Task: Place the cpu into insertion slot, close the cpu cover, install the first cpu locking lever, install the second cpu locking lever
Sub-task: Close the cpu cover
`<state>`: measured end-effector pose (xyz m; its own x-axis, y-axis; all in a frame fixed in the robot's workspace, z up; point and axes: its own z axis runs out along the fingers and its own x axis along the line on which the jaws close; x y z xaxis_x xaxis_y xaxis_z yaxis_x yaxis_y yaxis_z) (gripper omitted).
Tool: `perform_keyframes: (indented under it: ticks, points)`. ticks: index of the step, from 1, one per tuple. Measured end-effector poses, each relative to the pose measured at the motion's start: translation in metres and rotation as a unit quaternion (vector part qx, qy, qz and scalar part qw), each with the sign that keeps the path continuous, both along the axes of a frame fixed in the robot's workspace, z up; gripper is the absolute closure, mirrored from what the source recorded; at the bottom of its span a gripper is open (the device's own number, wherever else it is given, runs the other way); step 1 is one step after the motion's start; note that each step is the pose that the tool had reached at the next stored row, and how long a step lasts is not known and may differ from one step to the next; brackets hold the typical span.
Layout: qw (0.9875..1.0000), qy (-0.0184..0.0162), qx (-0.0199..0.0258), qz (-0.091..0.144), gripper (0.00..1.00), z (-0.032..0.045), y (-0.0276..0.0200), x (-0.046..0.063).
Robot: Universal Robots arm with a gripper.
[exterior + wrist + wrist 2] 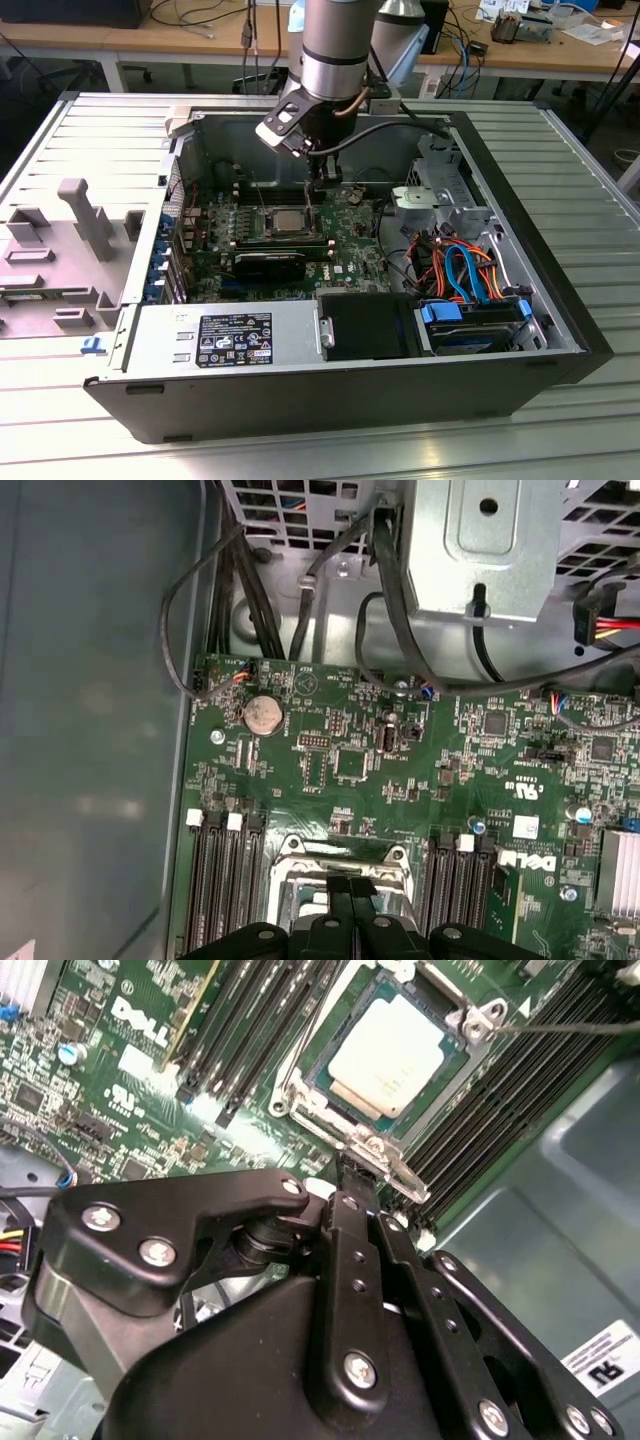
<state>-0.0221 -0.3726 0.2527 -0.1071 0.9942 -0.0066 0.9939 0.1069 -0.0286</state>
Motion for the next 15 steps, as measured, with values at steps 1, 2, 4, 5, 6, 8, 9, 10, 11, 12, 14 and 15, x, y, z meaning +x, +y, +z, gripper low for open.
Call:
perform_keyframes:
  ticks: [1,2,4,5,6,8,9,10,11,12,14,15]
  points:
    - [1.0000,0.0000,0.0000,0.000,0.89,0.0000,0.0000,-0.001]
    - [1.0000,0.0000,0.0001,0.000,0.89,-0.0001,0.0000,-0.002]
    - [1.0000,0.0000,0.0000,0.000,0.89,0.0000,-0.0005,-0.003]
    - [1.0000,0.0000,0.0000,0.000,0.89,0.0000,-0.0007,-0.003]
    - [1.0000,0.0000,0.0000,0.000,0.89,-0.0001,-0.0007,-0.003]
    - [1.0000,0.0000,-0.0001,0.000,0.89,-0.0009,-0.0009,-0.008]
    - [1.0000,0.0000,0.0000,0.000,0.89,-0.0015,-0.0009,-0.010]
    - [1.0000,0.0000,0.0000,0.000,0.89,-0.0023,-0.0009,-0.012]
    - [1.0000,0.0000,0.0000,0.000,0.89,-0.0037,-0.0011,-0.015]
    - [1.0000,0.0000,0.0000,0.000,0.89,-0.0051,-0.0012,-0.017]
    - [1.0000,0.0000,0.0000,0.000,0.89,-0.0091,-0.0013,-0.021]
    - [1.0000,0.0000,0.0000,0.000,0.89,-0.0113,-0.0013,-0.024]
